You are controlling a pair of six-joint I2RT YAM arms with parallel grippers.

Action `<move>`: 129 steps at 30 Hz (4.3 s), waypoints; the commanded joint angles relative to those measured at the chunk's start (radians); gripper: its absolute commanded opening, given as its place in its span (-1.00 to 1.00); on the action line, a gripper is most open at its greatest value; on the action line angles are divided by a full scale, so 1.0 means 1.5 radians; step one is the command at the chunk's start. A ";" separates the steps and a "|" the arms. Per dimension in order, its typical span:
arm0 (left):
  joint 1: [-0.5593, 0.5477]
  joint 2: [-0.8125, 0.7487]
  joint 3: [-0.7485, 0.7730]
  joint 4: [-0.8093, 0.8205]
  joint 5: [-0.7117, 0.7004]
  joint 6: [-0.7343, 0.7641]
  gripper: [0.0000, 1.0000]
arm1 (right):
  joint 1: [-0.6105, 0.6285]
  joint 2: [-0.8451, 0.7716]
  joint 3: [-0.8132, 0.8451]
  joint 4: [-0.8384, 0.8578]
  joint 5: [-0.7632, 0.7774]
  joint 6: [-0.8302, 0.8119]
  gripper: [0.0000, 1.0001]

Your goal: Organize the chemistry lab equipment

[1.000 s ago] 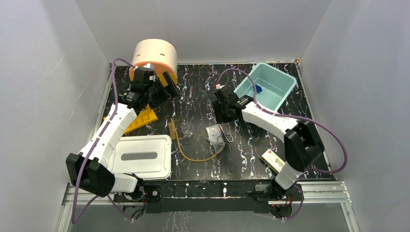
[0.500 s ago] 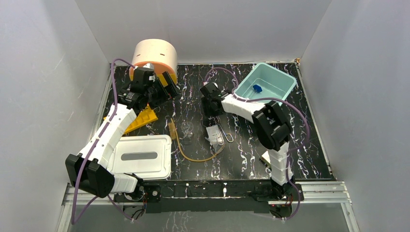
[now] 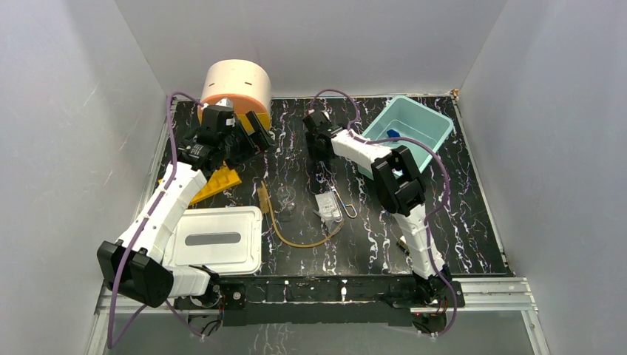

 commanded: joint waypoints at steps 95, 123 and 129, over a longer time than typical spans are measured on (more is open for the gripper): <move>-0.106 0.296 0.002 0.509 0.389 -0.136 -1.00 | -0.076 -0.429 -0.208 0.139 -0.215 0.203 -1.00; -0.029 0.209 0.103 0.512 0.504 -0.186 -1.00 | -0.140 -0.633 -0.459 0.358 -0.525 0.185 0.60; -0.029 0.211 0.098 0.510 0.465 -0.199 -1.00 | -0.126 -0.570 -0.400 0.369 -0.575 0.215 0.54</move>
